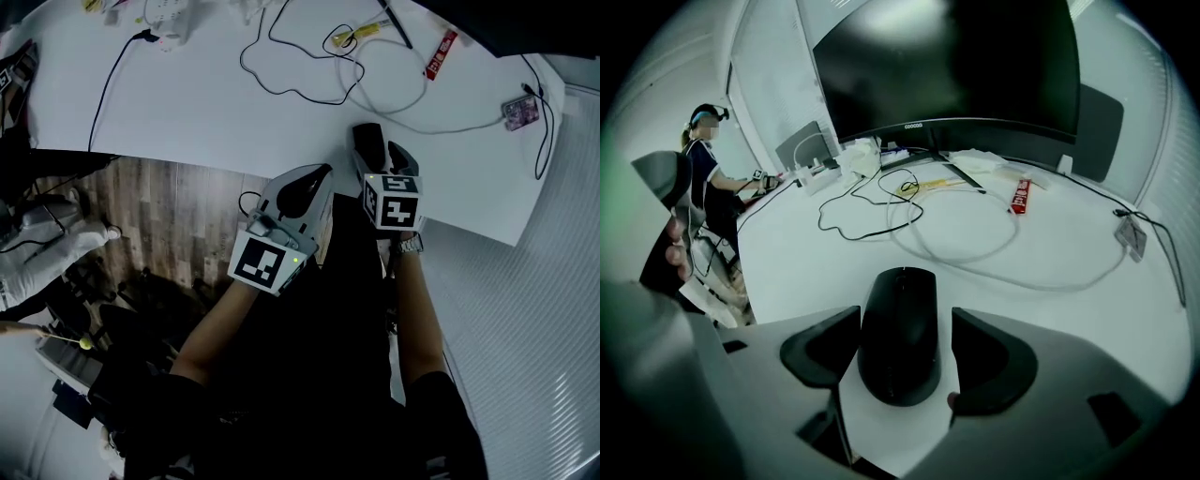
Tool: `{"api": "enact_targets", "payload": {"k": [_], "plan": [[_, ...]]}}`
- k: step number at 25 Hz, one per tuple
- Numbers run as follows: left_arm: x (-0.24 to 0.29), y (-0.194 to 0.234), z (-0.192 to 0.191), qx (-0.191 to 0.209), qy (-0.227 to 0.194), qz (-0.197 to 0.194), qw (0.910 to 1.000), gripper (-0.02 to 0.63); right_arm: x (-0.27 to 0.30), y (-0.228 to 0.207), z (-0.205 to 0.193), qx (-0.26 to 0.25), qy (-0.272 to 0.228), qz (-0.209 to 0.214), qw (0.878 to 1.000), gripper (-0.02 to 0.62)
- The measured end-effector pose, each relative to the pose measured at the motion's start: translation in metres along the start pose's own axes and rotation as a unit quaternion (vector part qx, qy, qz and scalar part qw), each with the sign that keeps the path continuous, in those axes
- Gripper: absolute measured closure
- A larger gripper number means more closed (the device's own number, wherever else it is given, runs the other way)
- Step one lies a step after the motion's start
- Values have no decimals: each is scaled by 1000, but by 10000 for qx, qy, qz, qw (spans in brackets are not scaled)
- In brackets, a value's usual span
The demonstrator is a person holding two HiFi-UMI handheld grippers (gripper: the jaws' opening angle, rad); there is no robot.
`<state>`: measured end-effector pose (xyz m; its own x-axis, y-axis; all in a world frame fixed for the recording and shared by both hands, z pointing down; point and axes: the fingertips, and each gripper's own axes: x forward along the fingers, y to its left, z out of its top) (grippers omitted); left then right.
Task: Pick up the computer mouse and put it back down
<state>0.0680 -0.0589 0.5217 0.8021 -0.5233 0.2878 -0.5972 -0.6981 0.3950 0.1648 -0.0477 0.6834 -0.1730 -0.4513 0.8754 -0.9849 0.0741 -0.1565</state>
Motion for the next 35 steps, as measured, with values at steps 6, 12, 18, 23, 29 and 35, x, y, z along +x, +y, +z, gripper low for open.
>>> {"api": "enact_targets", "payload": {"k": [6, 12, 18, 23, 29, 35], "plan": [[-1, 5, -4, 53, 100, 7, 9999, 600, 12, 4, -1, -251, 147, -112, 9995, 316], [-1, 11, 7, 110, 17, 46, 9999, 600, 18, 4, -5, -436, 297, -295, 9982, 316], [-4, 17, 10, 119, -3, 108, 9999, 600, 17, 4, -4, -444, 309, -390, 9978, 305], [-8, 18, 13, 103, 3, 100, 9999, 600, 19, 4, -4, -310, 425, -451, 9976, 308], [-13, 17, 34, 224, -211, 105, 9995, 600, 12, 5, -5, -91, 529, -351, 9979, 308], [-21, 26, 39, 284, -168, 161, 9993, 600, 1, 10, 7, 75, 343, -306, 9989, 308]]}}
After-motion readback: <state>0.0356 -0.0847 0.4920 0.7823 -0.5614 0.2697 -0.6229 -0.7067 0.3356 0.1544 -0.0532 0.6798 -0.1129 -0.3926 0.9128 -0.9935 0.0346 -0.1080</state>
